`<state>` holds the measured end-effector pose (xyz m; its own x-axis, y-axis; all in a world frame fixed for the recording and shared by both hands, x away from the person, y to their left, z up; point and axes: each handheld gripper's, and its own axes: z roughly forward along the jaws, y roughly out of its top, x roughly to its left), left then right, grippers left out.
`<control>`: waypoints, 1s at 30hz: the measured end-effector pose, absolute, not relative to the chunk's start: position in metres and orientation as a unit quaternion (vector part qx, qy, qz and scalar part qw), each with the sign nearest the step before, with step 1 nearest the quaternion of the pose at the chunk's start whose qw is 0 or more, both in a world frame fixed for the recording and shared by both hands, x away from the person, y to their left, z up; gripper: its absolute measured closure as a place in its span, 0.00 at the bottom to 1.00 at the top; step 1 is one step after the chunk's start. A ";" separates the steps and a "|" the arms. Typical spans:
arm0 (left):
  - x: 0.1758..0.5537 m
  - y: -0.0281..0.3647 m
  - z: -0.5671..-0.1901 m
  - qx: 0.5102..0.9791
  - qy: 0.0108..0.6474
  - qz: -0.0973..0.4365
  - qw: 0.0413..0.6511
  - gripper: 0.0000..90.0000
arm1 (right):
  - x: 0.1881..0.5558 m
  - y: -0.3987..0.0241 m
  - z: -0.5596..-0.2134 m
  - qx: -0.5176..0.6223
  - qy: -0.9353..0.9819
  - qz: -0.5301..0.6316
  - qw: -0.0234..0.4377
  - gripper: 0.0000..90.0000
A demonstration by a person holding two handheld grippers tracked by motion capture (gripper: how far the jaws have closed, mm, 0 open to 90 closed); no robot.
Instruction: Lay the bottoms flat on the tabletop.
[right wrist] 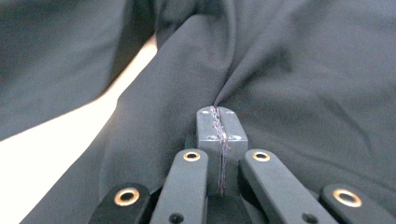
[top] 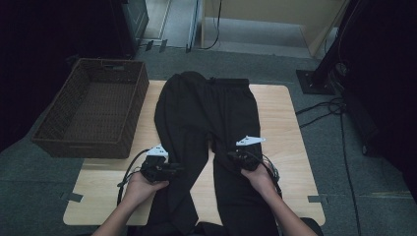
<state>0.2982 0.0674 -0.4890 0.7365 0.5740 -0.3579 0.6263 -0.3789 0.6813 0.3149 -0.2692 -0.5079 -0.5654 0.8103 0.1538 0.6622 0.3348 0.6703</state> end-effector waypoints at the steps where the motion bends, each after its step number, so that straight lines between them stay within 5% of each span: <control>1: 0.301 0.069 -0.486 0.826 0.364 -0.021 0.429 0.73 | 0.309 -0.269 -0.508 0.447 0.817 0.351 0.099 0.99; 4: 0.317 0.071 -0.480 0.820 0.378 -0.008 0.429 0.70 | 0.302 -0.273 -0.505 0.436 0.817 0.366 0.096 0.80; 7: 0.338 0.070 -0.479 0.815 0.392 0.002 0.427 0.69 | 0.309 -0.280 -0.497 0.433 0.797 0.399 0.135 0.72; 19: 0.424 0.055 -0.496 0.816 0.419 0.052 0.394 0.66 | 0.386 -0.282 -0.501 0.485 0.758 0.405 0.160 0.69; 23: 0.434 0.055 -0.507 0.812 0.434 0.061 0.385 0.69 | 0.399 -0.282 -0.505 0.514 0.746 0.401 0.137 0.67; 30: 0.424 0.050 -0.509 0.829 0.410 0.077 0.372 0.79 | 0.404 -0.280 -0.513 0.514 0.760 0.362 0.164 0.71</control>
